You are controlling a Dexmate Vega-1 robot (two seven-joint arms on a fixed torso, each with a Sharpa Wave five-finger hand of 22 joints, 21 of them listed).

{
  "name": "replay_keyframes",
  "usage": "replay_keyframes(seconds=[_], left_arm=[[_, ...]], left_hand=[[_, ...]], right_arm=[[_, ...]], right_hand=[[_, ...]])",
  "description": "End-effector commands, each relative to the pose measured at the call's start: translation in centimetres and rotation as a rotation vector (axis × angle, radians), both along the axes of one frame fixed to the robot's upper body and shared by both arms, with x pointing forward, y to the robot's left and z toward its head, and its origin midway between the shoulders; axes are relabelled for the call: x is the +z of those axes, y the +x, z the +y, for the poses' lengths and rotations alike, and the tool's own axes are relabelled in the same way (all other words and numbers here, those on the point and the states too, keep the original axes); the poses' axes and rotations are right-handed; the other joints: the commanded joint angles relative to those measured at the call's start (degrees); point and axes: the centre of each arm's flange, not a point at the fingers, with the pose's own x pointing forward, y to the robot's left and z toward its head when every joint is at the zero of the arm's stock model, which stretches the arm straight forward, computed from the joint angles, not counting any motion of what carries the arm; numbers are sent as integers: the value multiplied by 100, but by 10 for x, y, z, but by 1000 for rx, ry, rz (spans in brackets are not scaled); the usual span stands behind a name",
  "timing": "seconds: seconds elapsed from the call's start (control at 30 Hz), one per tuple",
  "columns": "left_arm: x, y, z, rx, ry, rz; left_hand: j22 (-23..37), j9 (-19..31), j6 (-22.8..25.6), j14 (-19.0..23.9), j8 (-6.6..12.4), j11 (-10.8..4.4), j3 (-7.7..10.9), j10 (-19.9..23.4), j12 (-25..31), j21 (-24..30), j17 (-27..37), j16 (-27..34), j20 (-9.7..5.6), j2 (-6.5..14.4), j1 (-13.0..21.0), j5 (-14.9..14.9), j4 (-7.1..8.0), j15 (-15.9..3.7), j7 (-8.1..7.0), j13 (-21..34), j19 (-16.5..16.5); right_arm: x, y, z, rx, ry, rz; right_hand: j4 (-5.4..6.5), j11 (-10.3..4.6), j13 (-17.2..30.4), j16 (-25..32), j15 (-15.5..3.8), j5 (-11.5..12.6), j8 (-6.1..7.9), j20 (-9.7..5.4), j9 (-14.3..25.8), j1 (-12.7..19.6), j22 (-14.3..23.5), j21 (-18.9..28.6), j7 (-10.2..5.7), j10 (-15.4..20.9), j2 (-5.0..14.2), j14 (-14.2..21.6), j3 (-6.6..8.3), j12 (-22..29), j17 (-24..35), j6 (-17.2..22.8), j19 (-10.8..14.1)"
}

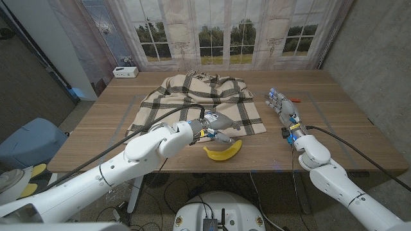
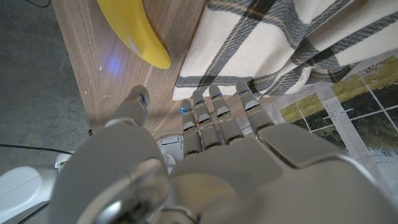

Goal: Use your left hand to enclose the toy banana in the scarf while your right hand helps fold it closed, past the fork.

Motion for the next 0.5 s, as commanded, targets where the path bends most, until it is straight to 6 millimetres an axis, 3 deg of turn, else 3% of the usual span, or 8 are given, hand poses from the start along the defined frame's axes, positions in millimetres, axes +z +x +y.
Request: replay_keyframes(seconds=[0.03, 0.5], left_arm=[[-4, -1, -9, 105, 79, -45], [-13, -3, -23, 163, 146, -50]], left_hand=[[26, 25, 203, 162, 63, 0, -70, 136, 55, 58, 43, 74, -44, 10, 73, 21, 38, -218, 37, 48, 72], [50, 54, 1005, 656, 238, -58, -437, 679, 250, 124, 208, 373, -84, -104, 122, 34, 65, -310, 109, 169, 266]], right_arm=[[-5, 1, -1, 7, 0, 15], [-11, 3, -6, 21, 1, 25]], right_hand=[[-28, 6, 23, 18, 47, 27, 32, 22, 12, 15, 24, 31, 15, 80, -3, 42, -3, 5, 18, 59, 29], [-18, 31, 26, 52, 67, 26, 27, 37, 13, -4, 26, 50, 11, 135, 1, 136, -15, 19, 27, 68, 82]])
